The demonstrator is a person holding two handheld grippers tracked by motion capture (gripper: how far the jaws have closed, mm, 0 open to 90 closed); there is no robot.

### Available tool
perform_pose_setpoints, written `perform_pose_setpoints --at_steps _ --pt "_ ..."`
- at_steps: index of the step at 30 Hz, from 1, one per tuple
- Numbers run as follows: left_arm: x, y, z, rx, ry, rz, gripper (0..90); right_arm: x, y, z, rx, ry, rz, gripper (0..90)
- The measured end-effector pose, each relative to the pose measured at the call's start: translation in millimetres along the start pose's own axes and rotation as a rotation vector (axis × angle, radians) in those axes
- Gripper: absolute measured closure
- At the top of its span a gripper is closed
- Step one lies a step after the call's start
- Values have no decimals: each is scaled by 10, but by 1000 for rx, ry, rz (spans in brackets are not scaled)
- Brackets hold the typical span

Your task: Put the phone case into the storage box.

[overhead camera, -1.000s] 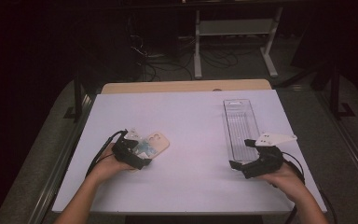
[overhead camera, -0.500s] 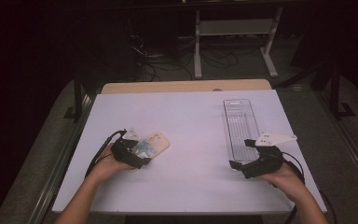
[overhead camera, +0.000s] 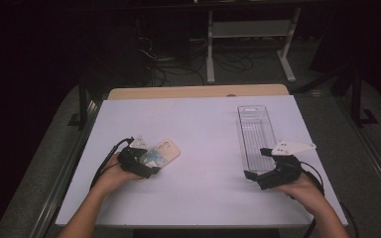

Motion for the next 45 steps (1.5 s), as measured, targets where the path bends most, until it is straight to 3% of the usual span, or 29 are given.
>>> perform_pose_setpoints --at_steps 18,22,26,27,28,33,35,40,42,45 --pt "-16 -12 40 13 -8 -1 108 0 0 1 -1 1 -3 0" --pt "-34 -4 56 11 11 12 108 0 -1 1 -1 0 -2 0" --pt "-37 -26 83 11 1 -10 108 0 0 2 -1 1 -4 0" --pt "-46 -11 80 13 18 10 109 0 -1 2 -2 1 -3 0" --pt "-51 -26 88 8 17 -8 109 0 -1 2 -1 1 -3 0" --pt "-65 -11 109 20 22 8 110 0 1 3 -2 1 -3 0" --pt "-70 -33 123 15 13 -22 110 0 3 4 -1 1 -3 0" --pt "-97 -29 161 17 15 -39 110 0 2 3 -1 1 -3 0" --pt "-111 -8 173 27 29 -20 110 0 2 3 -1 1 -3 0" --pt "-137 -1 196 37 31 -29 110 1 2 3 -2 1 -2 0"
Point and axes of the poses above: each handheld gripper's, and its own axes: z roughly backward along the jaws, x roughly out of its underside, y roughly to its right, the point moved 4 cm from there along -z, roughly forward along the jaws, and after that the axes turned 1 degree about -z, right-handed, at the moved point
